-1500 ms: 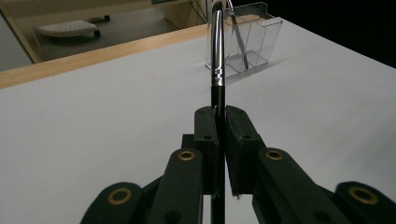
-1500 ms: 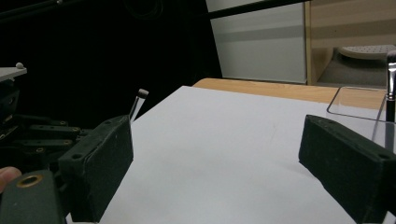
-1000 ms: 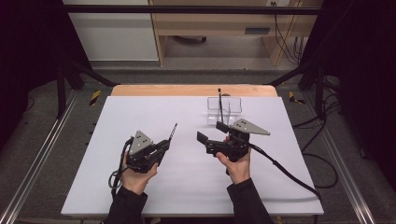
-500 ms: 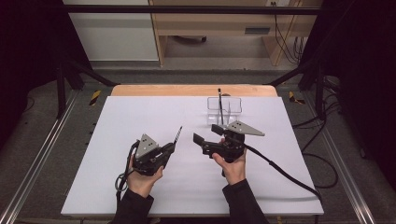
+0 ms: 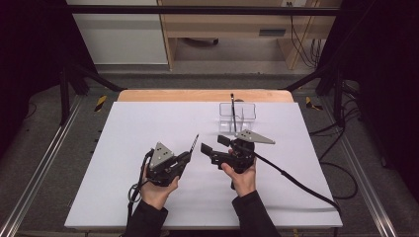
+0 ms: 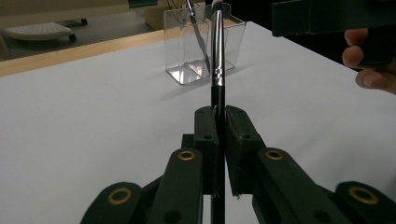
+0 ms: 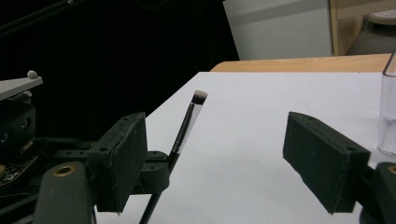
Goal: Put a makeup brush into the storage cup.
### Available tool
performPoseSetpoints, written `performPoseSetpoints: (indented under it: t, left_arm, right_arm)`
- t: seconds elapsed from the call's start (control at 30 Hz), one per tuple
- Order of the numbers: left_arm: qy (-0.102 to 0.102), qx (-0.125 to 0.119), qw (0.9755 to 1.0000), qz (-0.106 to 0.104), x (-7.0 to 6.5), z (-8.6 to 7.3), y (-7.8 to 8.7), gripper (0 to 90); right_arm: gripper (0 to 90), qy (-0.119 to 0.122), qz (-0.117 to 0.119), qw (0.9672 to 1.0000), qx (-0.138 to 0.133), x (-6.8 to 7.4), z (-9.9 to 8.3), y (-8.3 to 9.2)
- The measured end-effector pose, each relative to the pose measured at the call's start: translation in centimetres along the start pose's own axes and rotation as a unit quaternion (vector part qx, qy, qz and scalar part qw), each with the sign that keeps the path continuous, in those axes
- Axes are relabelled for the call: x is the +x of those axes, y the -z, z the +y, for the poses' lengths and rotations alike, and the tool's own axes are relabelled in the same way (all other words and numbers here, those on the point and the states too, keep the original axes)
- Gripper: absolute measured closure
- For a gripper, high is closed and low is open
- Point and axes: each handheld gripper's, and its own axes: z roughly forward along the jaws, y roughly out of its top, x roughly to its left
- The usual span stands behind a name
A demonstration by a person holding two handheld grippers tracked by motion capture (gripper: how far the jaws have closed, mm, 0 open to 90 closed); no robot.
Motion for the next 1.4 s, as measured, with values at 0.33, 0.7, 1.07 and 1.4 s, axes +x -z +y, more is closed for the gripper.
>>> performPoseSetpoints:
  t: [0.33, 0.7, 1.07, 1.4]
  left_arm:
    - [0.005, -0.007, 0.9999, -0.012, -0.9, 0.4, -0.5, 83.3]
    - [-0.002, -0.013, 0.9998, -0.017, -1.8, 0.7, -0.7, 83.3]
    - [0.0, -0.02, 0.9996, -0.02, -2.3, 0.8, -0.8, 83.3]
    - [0.0, -0.024, 0.9995, -0.019, -2.6, 1.0, -0.9, 83.3]
  right_arm:
    - [30.8, -0.016, 0.007, 0.9998, 0.0, 0.0, -0.3, -0.3]
    - [42.8, -0.03, 0.017, 0.9994, 0.003, 0.1, -0.4, -0.5]
    - [52.2, -0.047, 0.022, 0.9987, 0.002, 0.1, -0.5, -0.7]
    - [63.0, -0.057, 0.033, 0.9978, 0.003, 0.0, -0.7, -0.9]
